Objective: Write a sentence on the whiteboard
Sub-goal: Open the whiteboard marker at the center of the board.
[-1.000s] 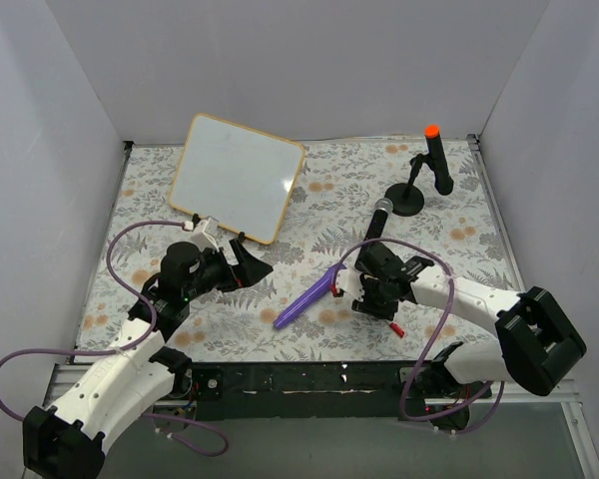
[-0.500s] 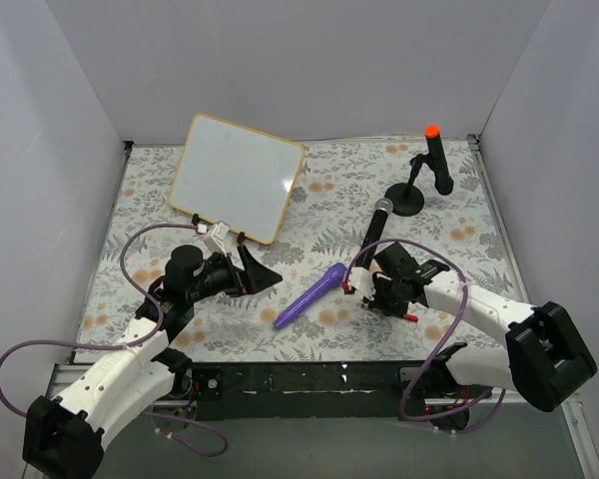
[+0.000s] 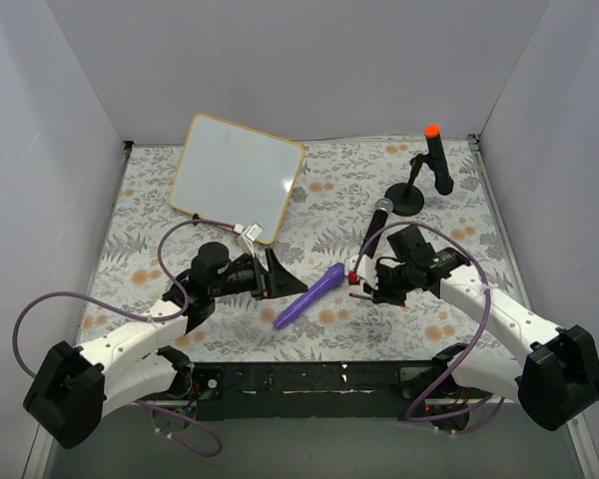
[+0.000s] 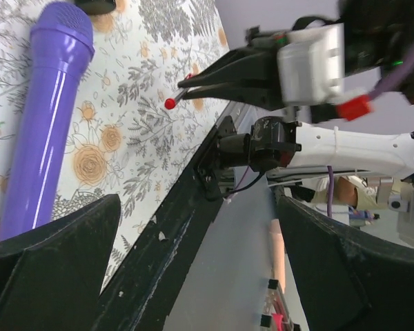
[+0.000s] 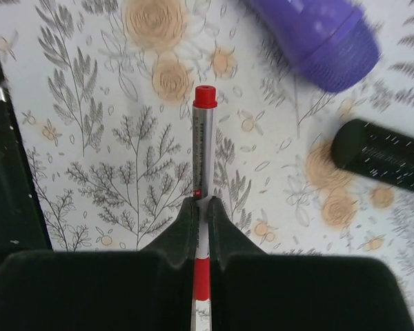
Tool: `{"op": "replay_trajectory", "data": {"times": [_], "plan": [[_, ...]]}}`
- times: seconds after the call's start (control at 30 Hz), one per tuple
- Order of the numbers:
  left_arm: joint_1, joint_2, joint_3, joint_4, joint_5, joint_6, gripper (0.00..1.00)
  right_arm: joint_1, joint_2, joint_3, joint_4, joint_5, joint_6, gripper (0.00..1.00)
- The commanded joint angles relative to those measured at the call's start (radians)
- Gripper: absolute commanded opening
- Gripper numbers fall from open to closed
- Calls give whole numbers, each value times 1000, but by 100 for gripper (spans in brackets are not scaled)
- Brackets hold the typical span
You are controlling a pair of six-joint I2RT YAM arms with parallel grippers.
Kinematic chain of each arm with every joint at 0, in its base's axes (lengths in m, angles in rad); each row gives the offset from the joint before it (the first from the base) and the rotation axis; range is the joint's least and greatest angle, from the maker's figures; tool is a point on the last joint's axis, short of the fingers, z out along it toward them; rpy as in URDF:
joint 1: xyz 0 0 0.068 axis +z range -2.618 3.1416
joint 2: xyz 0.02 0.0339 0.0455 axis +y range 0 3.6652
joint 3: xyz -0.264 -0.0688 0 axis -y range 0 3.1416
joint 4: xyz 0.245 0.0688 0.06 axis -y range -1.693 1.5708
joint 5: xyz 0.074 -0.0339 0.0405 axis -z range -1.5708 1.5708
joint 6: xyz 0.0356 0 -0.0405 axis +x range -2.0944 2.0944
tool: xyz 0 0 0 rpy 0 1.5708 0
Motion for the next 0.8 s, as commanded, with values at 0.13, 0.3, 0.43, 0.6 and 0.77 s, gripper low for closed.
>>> {"op": "replay_trajectory", "data": {"times": [0.13, 0.3, 0.43, 0.6, 0.77], "plan": [[-112, 234, 132, 137, 16, -30, 94, -3, 56, 259, -126, -265, -68, 1], [-177, 362, 212, 168, 22, -28, 85, -3, 57, 256, -129, -316, -70, 1], [-212, 436, 266, 145, -13, -20, 77, -2, 49, 247, -123, -319, -65, 1], [-249, 484, 332, 58, -101, 19, 68, -2, 48, 244, -115, -325, -57, 1], [-282, 524, 404, -62, -194, 70, 55, -2, 56, 242, -111, -331, -54, 1]]}}
